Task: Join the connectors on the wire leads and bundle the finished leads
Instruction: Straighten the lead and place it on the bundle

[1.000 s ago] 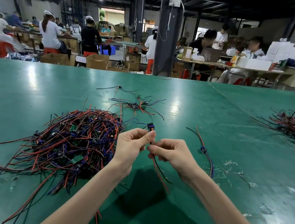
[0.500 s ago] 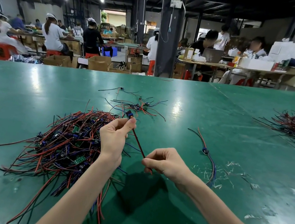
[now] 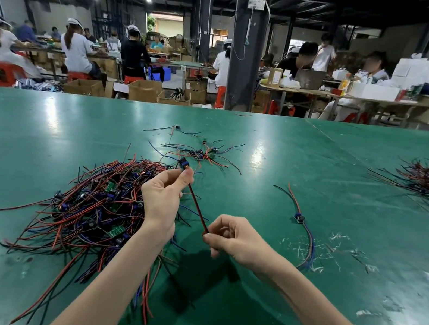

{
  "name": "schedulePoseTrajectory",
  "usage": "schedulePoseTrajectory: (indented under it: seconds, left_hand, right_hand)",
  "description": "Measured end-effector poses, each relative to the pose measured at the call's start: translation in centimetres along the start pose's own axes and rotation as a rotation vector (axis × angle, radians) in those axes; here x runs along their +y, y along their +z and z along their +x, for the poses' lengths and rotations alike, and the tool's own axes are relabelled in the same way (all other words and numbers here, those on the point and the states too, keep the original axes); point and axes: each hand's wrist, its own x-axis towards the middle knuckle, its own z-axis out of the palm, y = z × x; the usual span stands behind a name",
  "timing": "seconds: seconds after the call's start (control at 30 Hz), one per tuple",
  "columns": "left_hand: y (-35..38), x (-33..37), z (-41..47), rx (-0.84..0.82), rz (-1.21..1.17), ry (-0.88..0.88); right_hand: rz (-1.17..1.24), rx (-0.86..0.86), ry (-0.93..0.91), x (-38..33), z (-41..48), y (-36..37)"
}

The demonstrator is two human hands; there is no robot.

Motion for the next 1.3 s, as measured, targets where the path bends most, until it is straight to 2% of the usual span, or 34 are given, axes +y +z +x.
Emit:
schedulePoseTrajectory:
  seconds: [0.37,0.63,0.83,1.13,1.3]
  left_hand:
    - [-0.1,-0.1,0.2,0.009,-0.022,-0.016]
    - [-0.1,-0.1,0.1,0.014,-0.014,-0.020]
    - [-0.4,0.0,0.4,0.036,-0.061,-0.028]
    - [-0.2,-0.3,0.1,0.015,-0.021,-0.033]
    - [-0.1,0.1,0.1,-0.013,-0.116,-0.102]
  right_hand:
    - [-0.073,-0.041,-0.033,-0.3,-0.4,-0.2]
    - [-0.032,-0.069,-0.015,0.0,-0.3,-0.1]
    - [-0.012,-0.143,-0.075,-0.1,-0.6,-0.1]
    - [0.107,-0.273,-0.035,-0.7,-0.8,-1.2]
    - [0.115,-0.330,-0.036,-1.0,-0.7,-1.7]
